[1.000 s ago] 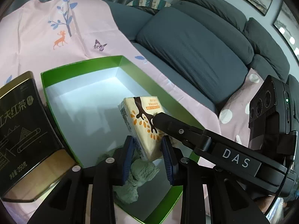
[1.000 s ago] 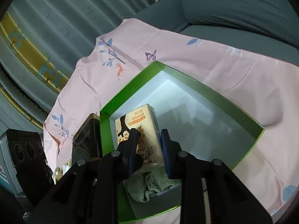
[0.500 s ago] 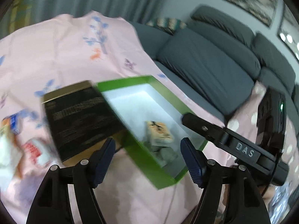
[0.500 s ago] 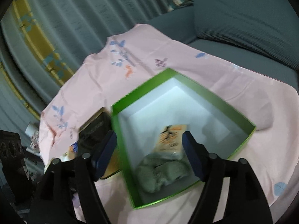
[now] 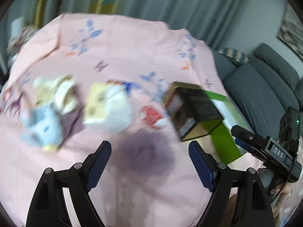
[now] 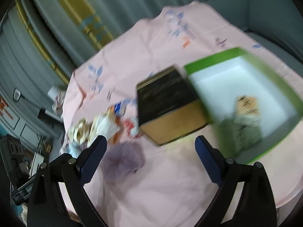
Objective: Organize soft objects
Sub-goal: 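Move the right gripper to the purple mesh pouf and grasp it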
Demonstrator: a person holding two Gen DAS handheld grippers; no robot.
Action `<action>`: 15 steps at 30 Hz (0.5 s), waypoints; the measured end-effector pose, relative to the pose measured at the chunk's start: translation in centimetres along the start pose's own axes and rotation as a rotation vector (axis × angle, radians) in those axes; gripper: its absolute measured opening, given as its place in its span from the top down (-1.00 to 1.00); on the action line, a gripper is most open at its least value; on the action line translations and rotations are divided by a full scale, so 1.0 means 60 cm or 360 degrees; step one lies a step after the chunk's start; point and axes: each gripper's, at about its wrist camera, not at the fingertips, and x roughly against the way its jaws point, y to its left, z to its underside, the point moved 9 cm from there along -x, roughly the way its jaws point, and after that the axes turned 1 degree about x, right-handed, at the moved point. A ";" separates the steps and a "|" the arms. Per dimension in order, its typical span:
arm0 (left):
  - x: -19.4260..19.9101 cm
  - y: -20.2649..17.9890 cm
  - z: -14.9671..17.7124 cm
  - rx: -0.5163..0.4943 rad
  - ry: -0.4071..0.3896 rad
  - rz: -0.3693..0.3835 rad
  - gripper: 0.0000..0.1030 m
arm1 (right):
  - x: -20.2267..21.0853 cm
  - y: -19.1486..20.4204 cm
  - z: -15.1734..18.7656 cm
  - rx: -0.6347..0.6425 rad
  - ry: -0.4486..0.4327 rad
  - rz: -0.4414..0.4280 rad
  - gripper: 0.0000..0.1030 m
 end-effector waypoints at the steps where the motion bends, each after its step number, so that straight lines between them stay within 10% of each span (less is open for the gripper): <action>1: 0.000 0.022 0.011 0.0040 0.0015 -0.0025 -0.63 | -0.013 0.010 0.007 0.0011 0.0032 -0.0007 -0.83; 15: 0.036 0.178 0.122 0.0314 0.0096 -0.0149 -0.63 | -0.229 0.097 0.109 0.0239 0.0404 0.0171 -0.74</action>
